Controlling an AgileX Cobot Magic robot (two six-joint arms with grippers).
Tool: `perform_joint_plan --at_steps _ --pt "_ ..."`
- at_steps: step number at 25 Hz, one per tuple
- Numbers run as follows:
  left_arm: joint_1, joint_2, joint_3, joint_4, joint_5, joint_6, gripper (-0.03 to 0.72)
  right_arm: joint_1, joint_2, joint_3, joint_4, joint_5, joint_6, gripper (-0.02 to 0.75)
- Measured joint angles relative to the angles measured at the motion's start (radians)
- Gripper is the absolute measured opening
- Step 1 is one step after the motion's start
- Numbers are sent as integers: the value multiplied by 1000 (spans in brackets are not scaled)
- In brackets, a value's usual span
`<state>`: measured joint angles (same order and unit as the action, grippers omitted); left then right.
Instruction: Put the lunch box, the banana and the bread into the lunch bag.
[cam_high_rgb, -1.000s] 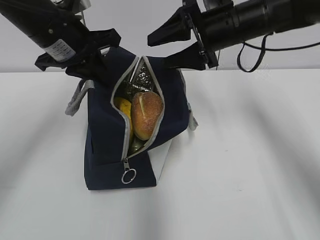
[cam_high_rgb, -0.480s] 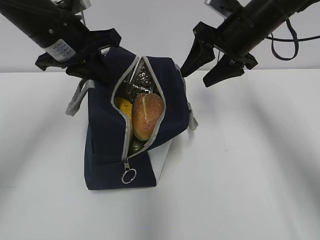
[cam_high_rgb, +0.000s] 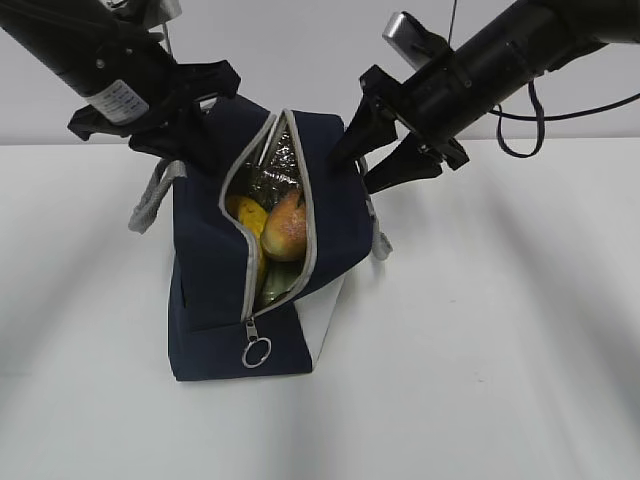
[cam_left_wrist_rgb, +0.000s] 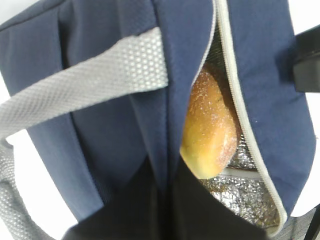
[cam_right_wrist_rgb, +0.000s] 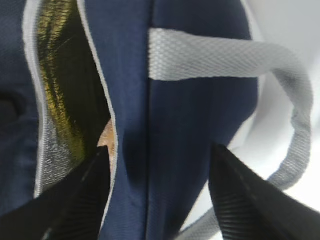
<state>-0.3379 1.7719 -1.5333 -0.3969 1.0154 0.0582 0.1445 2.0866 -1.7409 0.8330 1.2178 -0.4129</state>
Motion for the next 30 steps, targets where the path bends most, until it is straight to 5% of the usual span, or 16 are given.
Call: perform_joint_plan --at_steps 6,14,19,30 --pt "0 0 0 4 2 0 -3 55 14 0 14 -2 -25 411" --pt "0 0 0 -10 3 1 -3 62 14 -2 10 -6 -29 15" --pt "-17 0 0 -56 -13 1 -3 62 -15 -2 -55 -6 -25 -5" --pt "-178 0 0 -147 -124 1 -3 62 -219 -2 -328 24 87 -7"
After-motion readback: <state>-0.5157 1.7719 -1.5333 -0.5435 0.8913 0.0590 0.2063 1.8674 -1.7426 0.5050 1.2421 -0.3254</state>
